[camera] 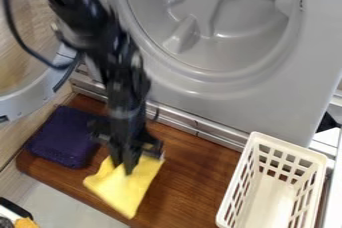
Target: Put the yellow cloth inside the washing machine
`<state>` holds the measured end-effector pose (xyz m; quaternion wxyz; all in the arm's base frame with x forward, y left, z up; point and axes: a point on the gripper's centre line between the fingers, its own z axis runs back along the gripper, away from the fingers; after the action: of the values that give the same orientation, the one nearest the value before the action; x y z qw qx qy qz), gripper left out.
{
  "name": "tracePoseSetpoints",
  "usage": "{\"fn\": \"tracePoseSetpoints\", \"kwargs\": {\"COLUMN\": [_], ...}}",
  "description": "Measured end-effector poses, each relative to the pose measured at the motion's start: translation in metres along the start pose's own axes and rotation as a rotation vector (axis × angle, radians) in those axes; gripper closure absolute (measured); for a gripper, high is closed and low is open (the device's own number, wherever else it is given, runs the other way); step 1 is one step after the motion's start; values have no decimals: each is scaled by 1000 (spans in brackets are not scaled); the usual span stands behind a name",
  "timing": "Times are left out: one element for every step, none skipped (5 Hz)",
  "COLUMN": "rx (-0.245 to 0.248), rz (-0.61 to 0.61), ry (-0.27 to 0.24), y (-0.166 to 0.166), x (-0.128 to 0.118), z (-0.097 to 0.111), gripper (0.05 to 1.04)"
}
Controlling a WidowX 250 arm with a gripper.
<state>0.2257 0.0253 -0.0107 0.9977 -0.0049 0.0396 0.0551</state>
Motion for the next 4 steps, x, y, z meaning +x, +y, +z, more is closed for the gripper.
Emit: {"fn": "tracePoseSetpoints", "kwargs": {"rx": [-42, -32, -6, 38], "rz": [-56, -129, -189, -220], "ry": [-59, -152, -274, -358], "y": [-14, -26, -38, -43], "x": [20, 44, 77, 116], "z": [52, 103, 134, 140], "gripper": [993, 993, 993, 993]}}
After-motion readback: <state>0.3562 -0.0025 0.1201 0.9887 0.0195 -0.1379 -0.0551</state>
